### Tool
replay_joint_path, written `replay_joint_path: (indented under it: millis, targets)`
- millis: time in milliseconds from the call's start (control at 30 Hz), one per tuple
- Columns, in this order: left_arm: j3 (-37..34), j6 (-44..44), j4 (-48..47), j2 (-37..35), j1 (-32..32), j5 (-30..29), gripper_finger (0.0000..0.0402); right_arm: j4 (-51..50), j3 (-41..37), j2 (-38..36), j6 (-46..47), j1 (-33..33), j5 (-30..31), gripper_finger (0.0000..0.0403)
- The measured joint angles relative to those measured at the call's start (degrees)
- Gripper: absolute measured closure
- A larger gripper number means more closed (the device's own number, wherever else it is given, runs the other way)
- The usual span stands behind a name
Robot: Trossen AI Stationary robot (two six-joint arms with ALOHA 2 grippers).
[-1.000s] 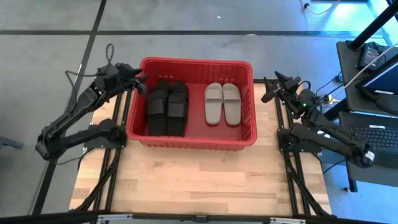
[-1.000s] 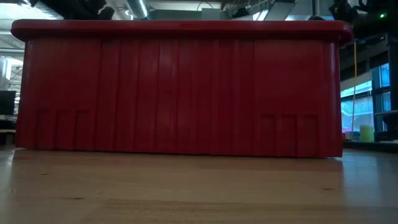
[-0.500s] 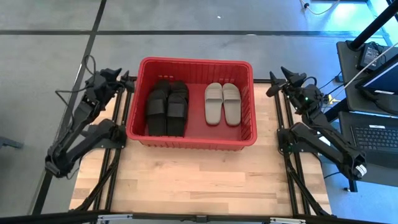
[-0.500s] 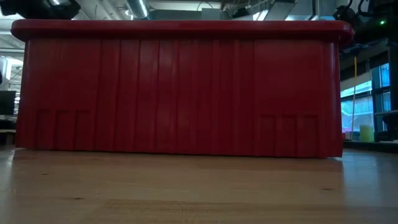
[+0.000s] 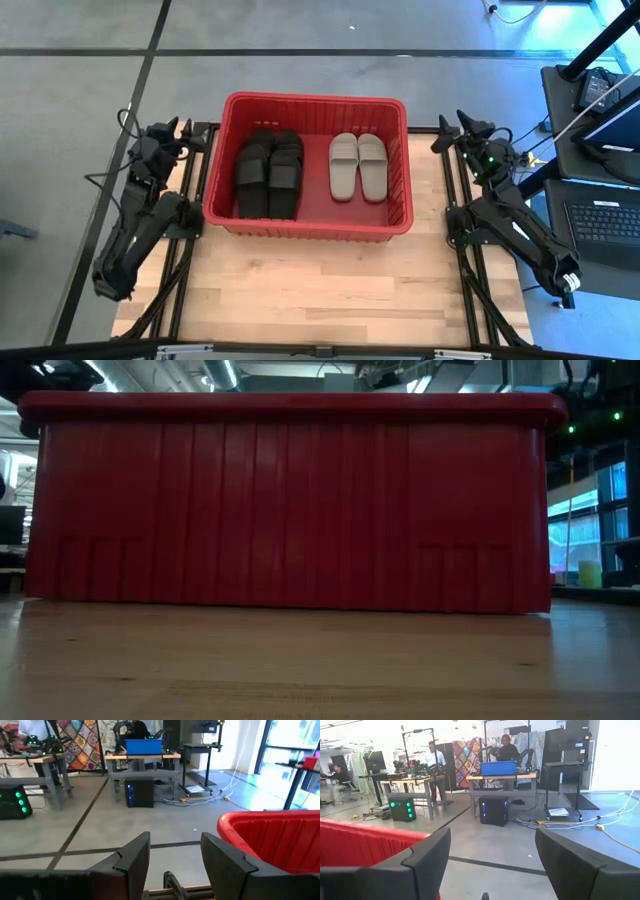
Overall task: Pick and place slides into bin
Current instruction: Return to Home Position
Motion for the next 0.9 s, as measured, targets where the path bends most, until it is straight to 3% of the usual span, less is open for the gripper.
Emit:
replay_joint_path:
  millis: [300,467,600,900]
  targets:
    - [-5.8,-2.4,-0.4,-5.3,0.1,-0.5,0.0230,5.8,-10.0,-5.4,4.9,0.0,0.2,0.0111]
    - [-8.4,-3.4,-0.4,-7.7,0.1,-5.8,0.0230,6.0,-13.0,-7.6,6.4,0.0,0.2,0.0111]
    - [-10.4,-4.3,-0.1,-8.2,0.1,-6.1,0.0230,7.0,-15.6,-8.7,6.9,-0.1,0.2,0.0111]
    - [-16.9,-6.9,2.1,-8.5,0.1,-6.1,0.0230,5.9,-15.9,-9.1,7.5,-1.5,0.3,0.0111]
